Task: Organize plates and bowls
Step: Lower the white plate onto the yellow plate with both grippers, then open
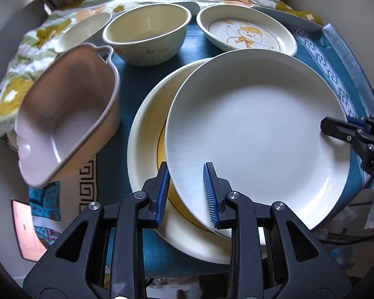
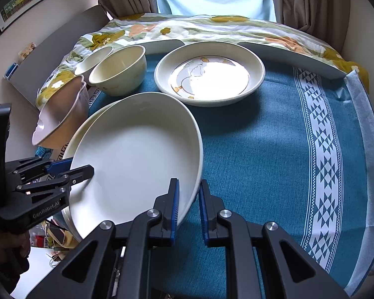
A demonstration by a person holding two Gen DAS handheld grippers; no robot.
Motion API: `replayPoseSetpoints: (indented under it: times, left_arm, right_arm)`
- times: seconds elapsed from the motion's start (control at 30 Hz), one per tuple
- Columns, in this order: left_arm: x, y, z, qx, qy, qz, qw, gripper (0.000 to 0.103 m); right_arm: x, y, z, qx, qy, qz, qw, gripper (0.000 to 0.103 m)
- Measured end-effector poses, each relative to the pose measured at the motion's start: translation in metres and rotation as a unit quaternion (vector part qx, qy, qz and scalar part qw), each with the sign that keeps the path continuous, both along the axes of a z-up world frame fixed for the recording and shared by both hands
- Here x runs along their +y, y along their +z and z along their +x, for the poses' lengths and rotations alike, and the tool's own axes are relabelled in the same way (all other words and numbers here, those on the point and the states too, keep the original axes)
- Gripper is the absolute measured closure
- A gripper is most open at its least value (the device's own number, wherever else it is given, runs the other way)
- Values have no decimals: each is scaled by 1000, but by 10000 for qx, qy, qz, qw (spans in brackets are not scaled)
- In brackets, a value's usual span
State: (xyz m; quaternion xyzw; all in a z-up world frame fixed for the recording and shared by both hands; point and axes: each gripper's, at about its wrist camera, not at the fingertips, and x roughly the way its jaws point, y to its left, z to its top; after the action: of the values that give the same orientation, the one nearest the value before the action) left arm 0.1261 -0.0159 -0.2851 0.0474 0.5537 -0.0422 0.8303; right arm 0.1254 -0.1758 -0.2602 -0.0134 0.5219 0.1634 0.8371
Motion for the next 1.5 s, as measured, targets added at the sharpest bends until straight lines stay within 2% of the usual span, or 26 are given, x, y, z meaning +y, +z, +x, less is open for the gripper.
replayPoseSetpoints:
  times: [0.17,0.7,0.93,1.5]
  left_arm:
    - [-5,0,-3,-117,-113,404,9991,78]
    - [-8,0,-9,-195,-242,725,9969,78]
    - [-17,1,-12,-315,-352,1113,9927,78]
    - [-18,2,-15,-380,-392,1153,9918,78]
  right_arm:
    - [6,-1,-1,-67,54,-186,9998,89]
    - [21,-4,-5,-243,-5,-627,9977,88]
    - [24,-5,-6,-277,-27,-702,9971,88]
    - [34,-5,-9,-381,-42,-1015,9941,87]
